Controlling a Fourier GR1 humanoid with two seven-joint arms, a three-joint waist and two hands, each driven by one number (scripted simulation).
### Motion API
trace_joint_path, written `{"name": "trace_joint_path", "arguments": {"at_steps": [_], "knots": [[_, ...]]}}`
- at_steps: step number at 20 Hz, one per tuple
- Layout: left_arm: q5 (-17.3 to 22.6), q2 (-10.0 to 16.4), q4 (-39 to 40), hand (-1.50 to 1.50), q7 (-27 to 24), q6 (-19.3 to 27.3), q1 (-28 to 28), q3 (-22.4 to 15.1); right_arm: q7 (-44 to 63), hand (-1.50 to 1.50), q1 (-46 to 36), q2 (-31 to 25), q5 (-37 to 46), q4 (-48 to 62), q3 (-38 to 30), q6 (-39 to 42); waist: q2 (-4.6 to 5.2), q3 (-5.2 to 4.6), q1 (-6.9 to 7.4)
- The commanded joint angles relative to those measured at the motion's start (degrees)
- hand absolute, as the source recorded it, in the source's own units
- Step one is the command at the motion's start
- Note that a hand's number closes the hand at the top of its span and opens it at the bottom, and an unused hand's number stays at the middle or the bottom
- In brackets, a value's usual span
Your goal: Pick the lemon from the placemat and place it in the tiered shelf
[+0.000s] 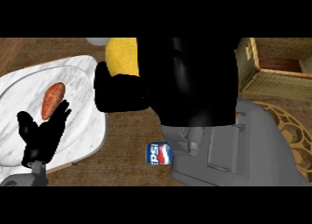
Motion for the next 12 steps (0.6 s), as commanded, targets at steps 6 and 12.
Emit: {"name": "trace_joint_path", "arguments": {"at_steps": [6,12], "knots": [[0.4,-0.5,2.0,0.0,2.1,-1.6,1.2,-0.2,1.1,1.5,-11.4,-3.2,-1.7,12.4,-12.4,4.7,0.52,-0.44,0.06],[1.1,-0.8,-0.6,0.0,6.0,-0.3,-1.4,0.7,-9.7,1.5,-12.4,-6.5,-5.7,23.0,-16.6,5.9,0.73,-0.42,0.32]]}}
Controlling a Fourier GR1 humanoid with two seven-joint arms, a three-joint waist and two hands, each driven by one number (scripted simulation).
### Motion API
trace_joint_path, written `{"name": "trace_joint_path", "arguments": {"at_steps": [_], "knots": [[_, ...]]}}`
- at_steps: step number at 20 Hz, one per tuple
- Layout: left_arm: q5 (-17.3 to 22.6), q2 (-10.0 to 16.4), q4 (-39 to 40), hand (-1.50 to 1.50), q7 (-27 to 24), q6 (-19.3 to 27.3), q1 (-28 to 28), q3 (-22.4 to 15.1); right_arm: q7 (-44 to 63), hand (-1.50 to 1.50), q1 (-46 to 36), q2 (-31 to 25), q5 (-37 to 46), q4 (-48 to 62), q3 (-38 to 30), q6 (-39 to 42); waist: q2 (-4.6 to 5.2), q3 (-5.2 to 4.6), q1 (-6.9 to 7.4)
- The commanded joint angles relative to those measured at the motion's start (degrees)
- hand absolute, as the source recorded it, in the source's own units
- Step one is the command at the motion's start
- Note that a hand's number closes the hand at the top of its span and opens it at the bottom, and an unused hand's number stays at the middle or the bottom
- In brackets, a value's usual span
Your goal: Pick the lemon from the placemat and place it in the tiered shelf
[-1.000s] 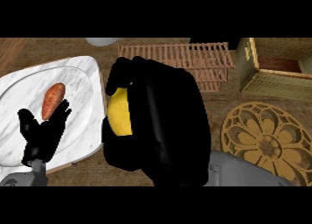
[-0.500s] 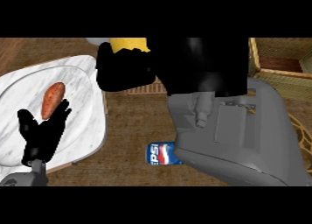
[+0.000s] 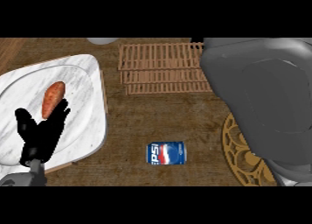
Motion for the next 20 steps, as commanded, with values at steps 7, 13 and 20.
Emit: {"name": "trace_joint_path", "arguments": {"at_steps": [7,13,20], "knots": [[-0.8,-1.7,4.3,0.0,-0.1,-0.6,-0.5,-0.2,-8.8,1.5,-3.3,-3.1,-0.7,14.6,-2.6,2.1,0.35,-0.33,-0.08],[-1.8,-2.5,0.1,0.0,3.1,0.7,-0.9,-1.6,-20.0,1.5,-1.1,-3.5,2.6,26.3,-3.4,-6.8,0.61,-0.3,0.86],[-1.6,-2.4,3.4,0.0,-1.2,-1.4,0.6,0.0,-24.7,1.5,-5.3,-4.9,3.6,32.9,-5.0,-8.3,0.45,-0.33,0.44]]}}
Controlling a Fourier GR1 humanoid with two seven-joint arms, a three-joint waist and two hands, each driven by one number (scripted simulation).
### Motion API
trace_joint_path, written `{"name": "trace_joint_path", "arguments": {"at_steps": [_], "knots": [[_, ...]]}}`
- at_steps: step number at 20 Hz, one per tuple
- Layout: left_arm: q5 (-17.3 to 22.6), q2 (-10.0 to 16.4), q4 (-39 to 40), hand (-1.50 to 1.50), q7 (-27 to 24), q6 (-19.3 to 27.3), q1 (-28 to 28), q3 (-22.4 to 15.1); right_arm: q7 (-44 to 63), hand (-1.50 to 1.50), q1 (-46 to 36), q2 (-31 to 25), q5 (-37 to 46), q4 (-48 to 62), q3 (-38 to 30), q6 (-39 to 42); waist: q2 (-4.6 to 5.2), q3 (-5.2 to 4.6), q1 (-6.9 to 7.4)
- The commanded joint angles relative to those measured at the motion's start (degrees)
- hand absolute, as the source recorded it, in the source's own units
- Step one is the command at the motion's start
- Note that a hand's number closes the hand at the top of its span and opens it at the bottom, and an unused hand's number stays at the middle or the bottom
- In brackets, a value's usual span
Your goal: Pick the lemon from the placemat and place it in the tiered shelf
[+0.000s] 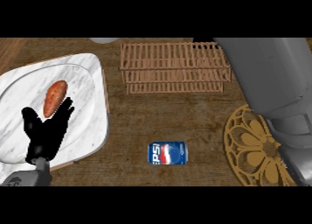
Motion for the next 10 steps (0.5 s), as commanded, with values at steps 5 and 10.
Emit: {"name": "trace_joint_path", "arguments": {"at_steps": [5,10], "knots": [[0.5,0.2,2.0,0.0,0.3,-2.1,2.7,0.5,-6.9,1.5,-0.9,-0.4,-0.9,4.1,-2.2,-2.2,0.0,-0.43,-0.36],[-0.4,-1.4,1.4,0.0,2.4,-0.3,0.6,0.1,-9.1,1.5,-3.0,-0.2,0.0,9.5,-2.8,-3.8,0.11,-0.43,-0.27]]}}
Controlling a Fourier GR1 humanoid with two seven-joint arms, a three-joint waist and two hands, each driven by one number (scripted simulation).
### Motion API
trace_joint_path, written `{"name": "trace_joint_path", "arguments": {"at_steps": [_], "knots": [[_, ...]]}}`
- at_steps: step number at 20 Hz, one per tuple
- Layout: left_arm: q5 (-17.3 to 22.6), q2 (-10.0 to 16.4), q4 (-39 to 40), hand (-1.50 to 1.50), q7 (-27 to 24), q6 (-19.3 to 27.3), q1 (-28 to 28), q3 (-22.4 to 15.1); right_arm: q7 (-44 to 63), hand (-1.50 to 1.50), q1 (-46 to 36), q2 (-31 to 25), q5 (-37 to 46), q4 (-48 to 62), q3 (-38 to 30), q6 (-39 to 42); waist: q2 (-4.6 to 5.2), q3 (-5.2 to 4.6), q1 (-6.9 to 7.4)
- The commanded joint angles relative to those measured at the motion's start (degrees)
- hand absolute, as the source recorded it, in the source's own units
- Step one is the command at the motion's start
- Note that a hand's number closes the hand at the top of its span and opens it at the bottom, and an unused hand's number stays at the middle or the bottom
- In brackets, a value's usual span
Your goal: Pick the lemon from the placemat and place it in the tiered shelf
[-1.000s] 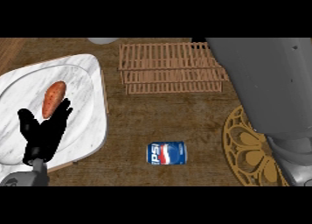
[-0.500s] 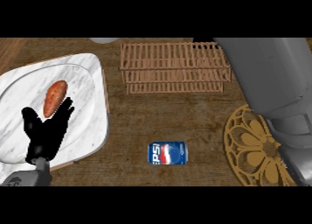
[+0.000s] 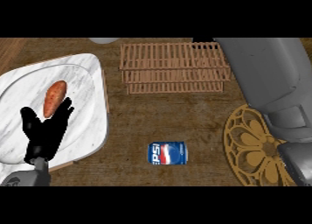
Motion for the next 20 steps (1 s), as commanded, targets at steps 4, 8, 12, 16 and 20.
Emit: {"name": "trace_joint_path", "arguments": {"at_steps": [4,8,12,16,20], "knots": [[-1.3,-1.6,4.7,0.0,-4.0,-0.9,3.6,-0.5,-0.6,1.5,-2.5,-1.8,0.8,2.2,0.4,4.4,0.08,-0.46,-0.49],[0.8,0.4,3.8,0.0,0.2,-1.7,0.1,1.5,2.3,-1.5,-0.5,1.3,-2.4,1.0,-6.4,-8.9,0.27,-0.43,-0.39],[0.2,-0.3,-1.2,0.0,4.7,0.0,1.3,0.2,0.9,-1.5,-0.1,0.3,-6.4,0.5,-10.4,-9.6,0.1,-0.36,-0.15],[-1.1,-2.0,3.8,0.0,-0.1,0.3,0.2,0.2,-1.0,-1.5,-2.6,1.7,-11.2,0.2,-14.7,-12.7,0.39,-0.43,-0.3],[1.1,0.1,-0.8,0.0,4.9,-1.3,-0.2,1.2,0.0,-1.5,-2.9,2.5,-13.3,-0.5,-17.8,-18.1,0.19,-0.39,0.07]]}}
